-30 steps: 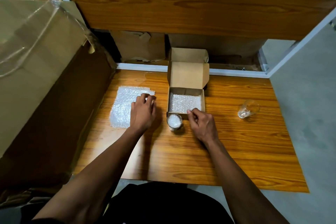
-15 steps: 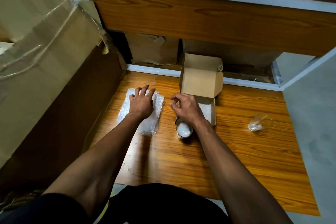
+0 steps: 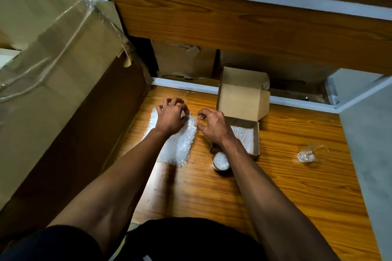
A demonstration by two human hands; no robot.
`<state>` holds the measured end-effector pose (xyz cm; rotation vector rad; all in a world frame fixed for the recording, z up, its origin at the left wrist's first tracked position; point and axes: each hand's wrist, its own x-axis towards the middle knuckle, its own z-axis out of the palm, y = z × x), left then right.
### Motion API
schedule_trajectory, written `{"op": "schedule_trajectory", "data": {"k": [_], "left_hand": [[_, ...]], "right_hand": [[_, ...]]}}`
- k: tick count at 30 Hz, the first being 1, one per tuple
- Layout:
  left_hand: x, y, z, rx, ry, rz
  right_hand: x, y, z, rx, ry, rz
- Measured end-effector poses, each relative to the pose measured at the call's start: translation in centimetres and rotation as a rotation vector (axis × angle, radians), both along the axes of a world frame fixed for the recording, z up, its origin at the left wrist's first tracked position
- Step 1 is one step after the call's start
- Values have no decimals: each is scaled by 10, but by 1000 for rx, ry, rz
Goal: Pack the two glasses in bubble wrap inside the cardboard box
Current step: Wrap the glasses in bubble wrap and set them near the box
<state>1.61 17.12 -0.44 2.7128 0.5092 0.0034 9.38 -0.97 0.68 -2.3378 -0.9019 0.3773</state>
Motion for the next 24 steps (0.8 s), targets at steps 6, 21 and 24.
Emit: {"op": "schedule_trajectory", "data": {"k": [6,21,24], "left_hand": [[-2,5,19,-121,-140,-66],[-24,2,36,-148,-248,49],[-26,-5,44,-104,-288,54]], "right_hand": [[-5,9,0,42,93,-64],[-18,-11,31,275,339,-335],[-22,-14,36,301,421,-354]]}}
